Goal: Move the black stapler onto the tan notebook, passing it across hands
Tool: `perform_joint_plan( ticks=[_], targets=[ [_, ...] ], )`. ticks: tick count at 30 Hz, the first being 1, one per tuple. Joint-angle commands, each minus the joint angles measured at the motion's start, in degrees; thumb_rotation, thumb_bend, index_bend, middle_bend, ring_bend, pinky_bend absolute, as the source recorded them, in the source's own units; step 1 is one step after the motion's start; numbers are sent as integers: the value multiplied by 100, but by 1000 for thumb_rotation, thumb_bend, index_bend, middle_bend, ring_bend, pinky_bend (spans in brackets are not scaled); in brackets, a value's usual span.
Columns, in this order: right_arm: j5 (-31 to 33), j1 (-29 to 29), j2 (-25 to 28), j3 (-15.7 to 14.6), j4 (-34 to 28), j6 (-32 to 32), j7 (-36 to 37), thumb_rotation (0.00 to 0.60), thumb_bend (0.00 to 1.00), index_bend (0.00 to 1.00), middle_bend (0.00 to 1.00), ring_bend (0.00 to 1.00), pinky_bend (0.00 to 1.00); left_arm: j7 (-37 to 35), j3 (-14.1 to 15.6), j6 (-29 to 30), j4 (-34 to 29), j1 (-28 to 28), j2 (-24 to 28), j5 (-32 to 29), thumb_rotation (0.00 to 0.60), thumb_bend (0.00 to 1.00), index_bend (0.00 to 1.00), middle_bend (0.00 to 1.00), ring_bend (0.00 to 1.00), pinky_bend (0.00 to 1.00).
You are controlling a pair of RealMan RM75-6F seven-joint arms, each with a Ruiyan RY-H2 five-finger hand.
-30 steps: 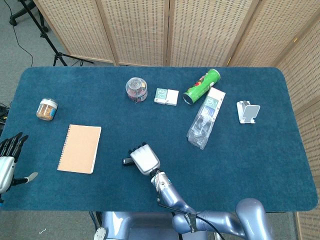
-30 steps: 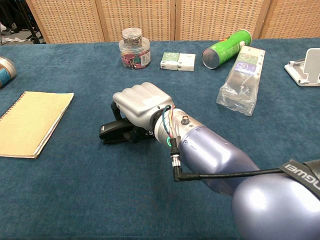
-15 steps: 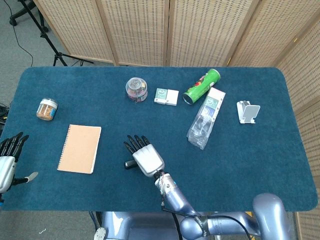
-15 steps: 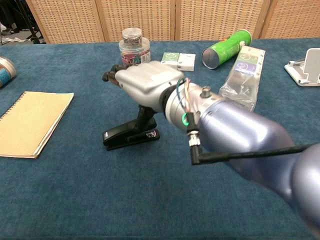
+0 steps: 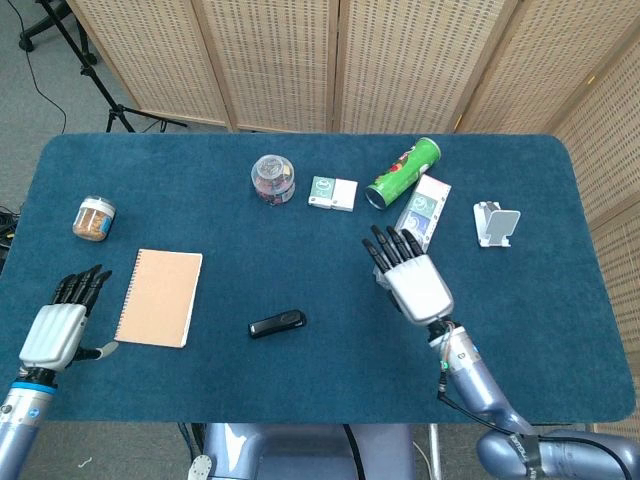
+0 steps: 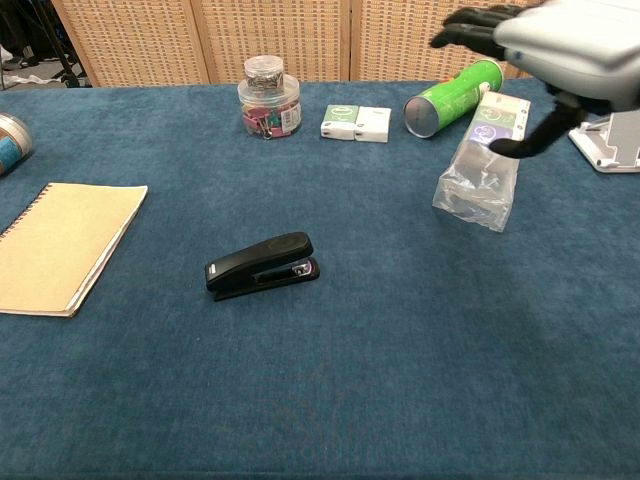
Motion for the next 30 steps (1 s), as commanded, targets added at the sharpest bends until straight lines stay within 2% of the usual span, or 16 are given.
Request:
perform_joint_plan(
  ticks=[1,7,11,17,21,27,30],
  targets=[
    [-1102,-1087,784,-904,1066,697,2243,600,336,0,0,0,106,657,-154,-408,-243,-447,-439,-223,600,0,0,0,0,0],
    [-1277,-1802,733,-1126,1943,1341,3196,600,336,0,0,0,106,1787,-273,-769,-605,-916,-1229,-858,600,0,0,0,0,0],
    [-1249,-2055,738,-1139,1927,1492,3437,600,334,0,0,0,106,2263,-345,-812,-704,-1130,-1665,-1243,600,0,0,0,0,0],
    [-1305,-2382,754,-1087,1792,1739,3788,600,337,0,0,0,106,3279,-513,-550,-541,-1534,-2662,-1903,600,0,0,0,0,0],
    [-1333,-2494,742,-1041,1851,1768,3968,600,333,0,0,0,106,3604,-605,-414,-301,-1739,-3168,-2226,600,0,4,0,0,0],
    [-1413,-2558,767,-933,1916,1778,4140,600,311,0,0,0,106,3767,-721,-293,145,-1961,-3791,-2565,600,4,72,0,0,0],
    [-1421,-2585,778,-881,1928,1738,4209,600,312,0,0,0,106,3741,-754,-212,401,-2041,-4055,-2596,600,64,134,0,0,0]
  ],
)
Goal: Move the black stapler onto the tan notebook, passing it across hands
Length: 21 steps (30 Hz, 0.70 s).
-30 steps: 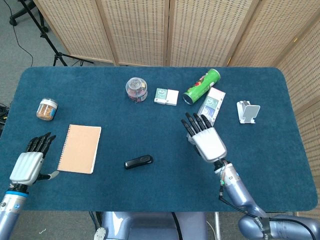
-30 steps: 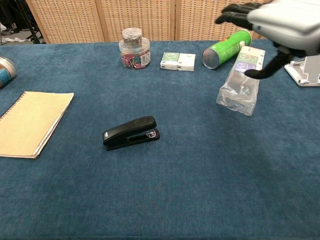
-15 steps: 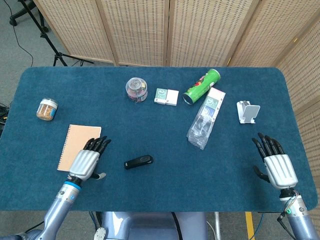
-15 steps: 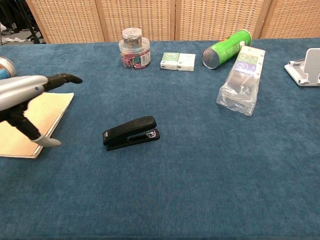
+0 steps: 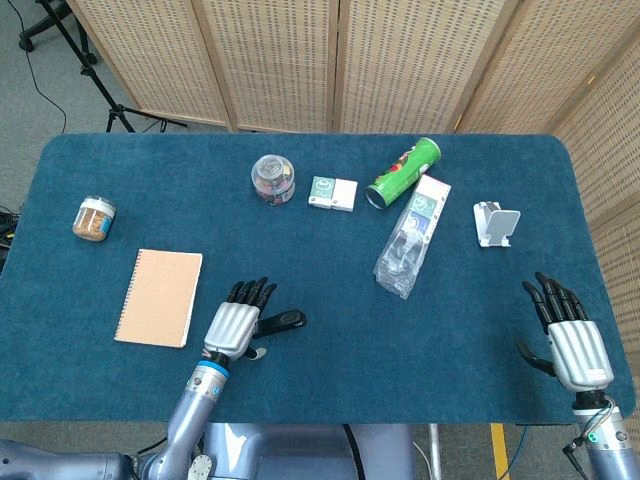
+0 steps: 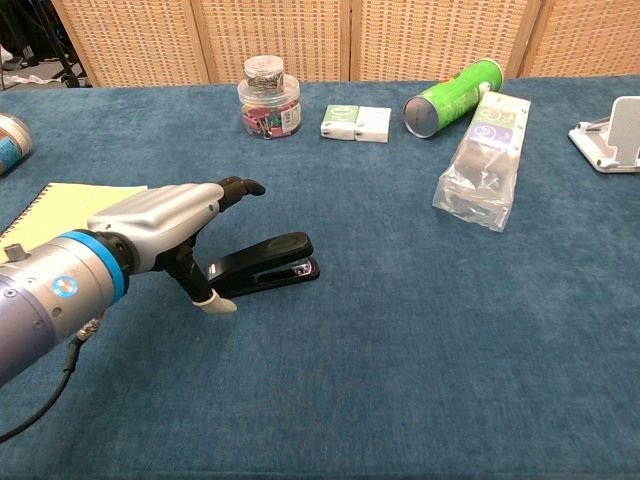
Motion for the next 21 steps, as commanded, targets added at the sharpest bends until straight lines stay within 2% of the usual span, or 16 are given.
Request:
perform_joint_plan(
  ticks=[1,4,6,10,13,21],
  targets=[
    [-6,-22,11,43,10,-39,56,600,312,0,0,0,106,-29,-70,119,304,-122,-309,-74,600,102,166,0,0,0],
    [-25,-44,8,87,22,-55,80,600,312,0,0,0,106,-126,-79,225,515,-156,-485,33,600,248,310,3,0,0],
    [-43,-54,4,110,28,-75,87,600,312,0,0,0,106,-174,-73,229,597,-174,-538,53,600,310,381,10,0,0],
    [-51,-67,-5,145,41,-135,78,600,311,0,0,0,106,-163,-90,199,621,-216,-562,-19,600,366,510,36,1,0],
    [-63,-84,-10,173,41,-158,63,600,311,0,0,0,106,-164,-99,207,644,-248,-574,-20,600,404,558,49,15,0],
    [-93,-115,-26,226,37,-215,12,600,311,0,0,0,106,-428,-165,314,563,-235,-340,236,600,417,607,91,51,0]
  ],
)
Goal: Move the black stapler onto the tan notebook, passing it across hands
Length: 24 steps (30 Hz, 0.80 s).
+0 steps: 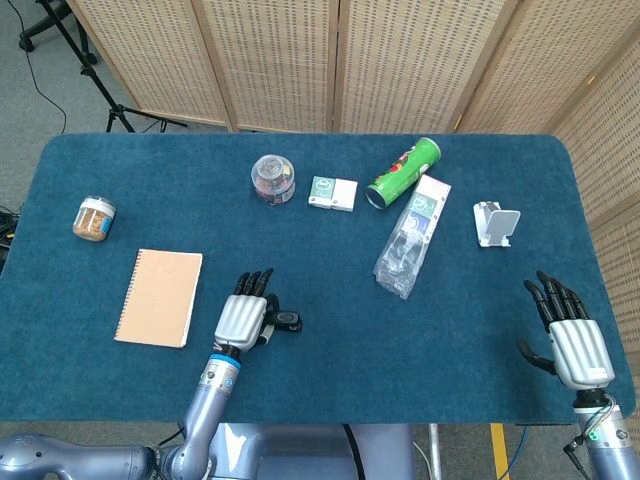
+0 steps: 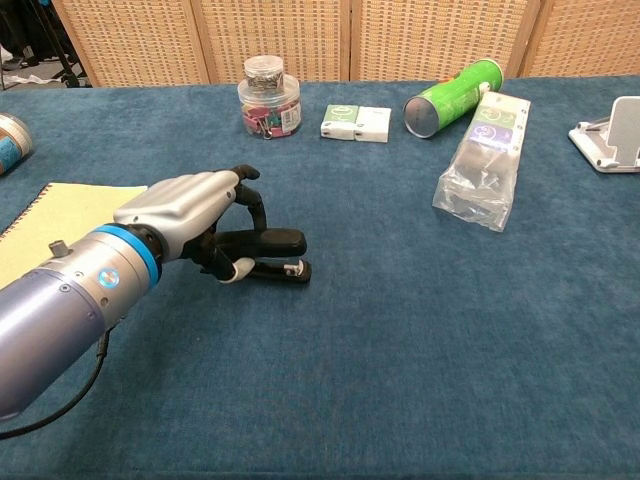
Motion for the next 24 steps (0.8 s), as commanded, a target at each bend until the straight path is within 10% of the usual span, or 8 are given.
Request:
perform_joint_plan(
  ticks=[1,12,24],
  targets=[
    [-15,-6,-9,11,-2,-24,-22,600,311,0,0,0,106,-121,-51,53,-95,15,182,134,600,418,609,92,51,0],
    [-60,-44,-50,62,-32,-68,-149,600,311,0,0,0,106,-499,46,234,-641,363,1917,783,600,410,633,94,51,0],
    [-148,-66,-155,56,-117,-132,-483,600,311,0,0,0,106,-3713,719,-422,860,1097,3078,1677,600,404,637,95,57,0]
  ],
)
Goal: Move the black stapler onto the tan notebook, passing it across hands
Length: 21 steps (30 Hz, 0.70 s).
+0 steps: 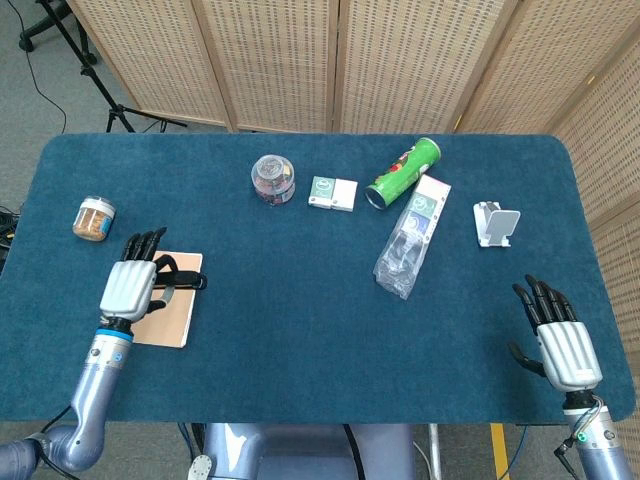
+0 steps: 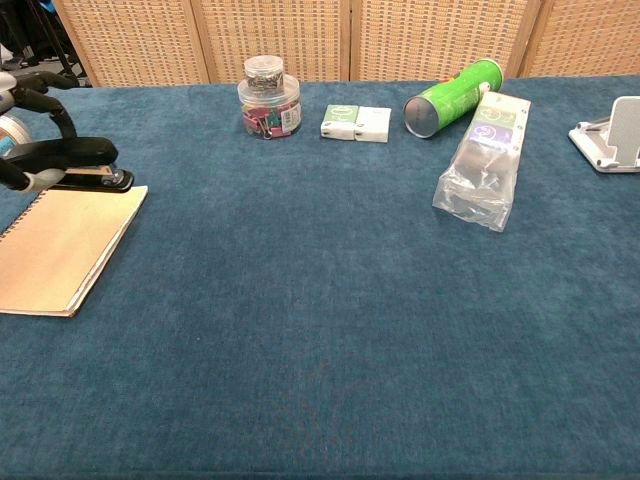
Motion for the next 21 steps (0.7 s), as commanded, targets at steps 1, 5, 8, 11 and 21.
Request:
perform_joint_plan(
  ticks=[1,5,8,11,21],
  targets=[
    [-14,-14,-23,2,-20,-4,-74,600,311,0,0,0,106,-1358,430,-389,989,292,250,630,600,403,638,95,57,0],
    [-4,-35,-29,20,-25,-1,-121,600,311,0,0,0,106,-1755,627,-571,1552,306,133,885,600,402,639,95,57,0],
    [22,-39,-24,42,-24,-26,-118,600,311,0,0,0,106,-2011,735,-788,1944,286,16,980,600,401,639,95,57,0],
    [37,-39,-25,59,-18,-48,-125,600,311,0,0,0,106,-2302,769,-827,2222,269,-107,1120,600,401,639,95,57,0],
    [47,-53,-16,90,-30,-84,-128,600,336,0,0,0,106,-2829,764,-597,2798,213,-522,1536,600,392,639,95,57,0]
  ],
)
